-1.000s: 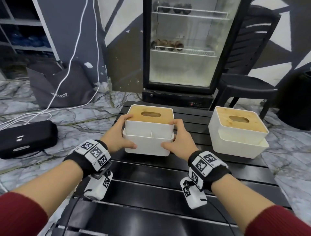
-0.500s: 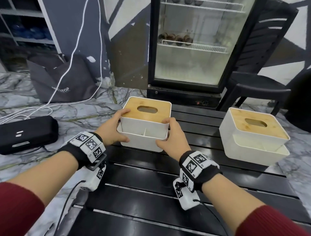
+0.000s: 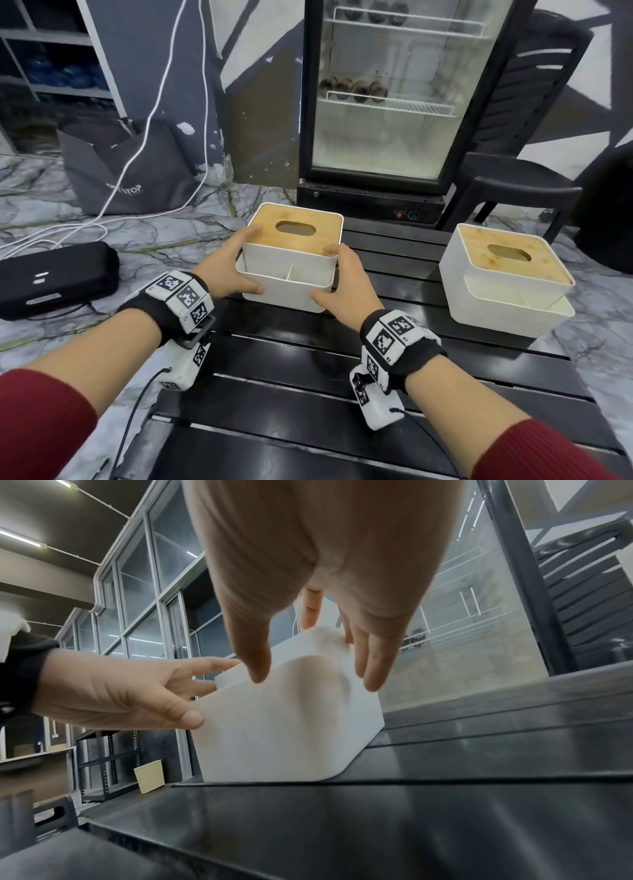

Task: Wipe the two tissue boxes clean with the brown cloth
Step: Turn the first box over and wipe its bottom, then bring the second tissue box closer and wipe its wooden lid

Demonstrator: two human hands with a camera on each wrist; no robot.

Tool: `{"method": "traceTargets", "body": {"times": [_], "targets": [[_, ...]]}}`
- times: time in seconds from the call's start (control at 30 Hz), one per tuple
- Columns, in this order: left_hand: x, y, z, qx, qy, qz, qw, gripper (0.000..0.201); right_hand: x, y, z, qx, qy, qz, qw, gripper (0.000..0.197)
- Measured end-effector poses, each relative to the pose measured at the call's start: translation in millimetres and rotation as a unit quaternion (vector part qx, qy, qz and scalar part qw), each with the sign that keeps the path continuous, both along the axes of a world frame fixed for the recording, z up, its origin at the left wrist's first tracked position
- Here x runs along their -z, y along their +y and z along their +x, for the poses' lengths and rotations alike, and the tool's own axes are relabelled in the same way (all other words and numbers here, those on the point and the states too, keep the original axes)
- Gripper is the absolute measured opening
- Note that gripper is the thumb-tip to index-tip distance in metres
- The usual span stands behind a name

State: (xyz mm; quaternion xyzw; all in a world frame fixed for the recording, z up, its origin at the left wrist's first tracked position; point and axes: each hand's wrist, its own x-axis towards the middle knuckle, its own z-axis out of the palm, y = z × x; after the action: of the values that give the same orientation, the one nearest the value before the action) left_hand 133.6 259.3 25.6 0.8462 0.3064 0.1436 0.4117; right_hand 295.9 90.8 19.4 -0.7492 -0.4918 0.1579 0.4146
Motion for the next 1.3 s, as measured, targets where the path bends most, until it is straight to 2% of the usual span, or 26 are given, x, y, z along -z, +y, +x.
{"method": "traceTargets", "body": {"times": [0.13,0.3,0.53,0.67,0.87,1.07,1.3], "targets": [[-18.1,-11.9,2.3,-0.009,-0.01,0.084,0.996,0.102,-12.4,-16.3,5.2,-0.012,-0.033,-0.003,0.999,0.071],[-44.1,-41.2,20.7,-0.008,-0.039,0.128,0.991,0.089,-31.3,-54.0,21.0,-0.006,-0.079,-0.021,0.997,0.063],[-59.2,-110.8,85.4,0.075,-0.041,0.109,0.99,0.084,-46.0,-126.6,67.5,0.065,-0.123,-0.052,0.989,0.058],[-54.4,-149.0,132.6,0.119,-0.039,0.126,0.984,0.082,-48.1,-169.6,106.6,0.139,-0.146,-0.091,0.975,0.06],[-35.9,-188.3,196.5,0.151,-0.011,0.106,0.983,0.089,-36.3,-219.6,161.1,0.226,-0.127,-0.148,0.954,0.074],[-14.8,-202.5,238.1,0.163,0.035,0.075,0.983,0.103,-18.7,-234.5,195.7,0.232,-0.081,-0.142,0.959,0.094],[3.6,-206.2,256.4,0.146,0.024,0.045,0.988,0.113,-2.9,-233.9,214.1,0.217,-0.036,-0.118,0.968,0.098]]}}
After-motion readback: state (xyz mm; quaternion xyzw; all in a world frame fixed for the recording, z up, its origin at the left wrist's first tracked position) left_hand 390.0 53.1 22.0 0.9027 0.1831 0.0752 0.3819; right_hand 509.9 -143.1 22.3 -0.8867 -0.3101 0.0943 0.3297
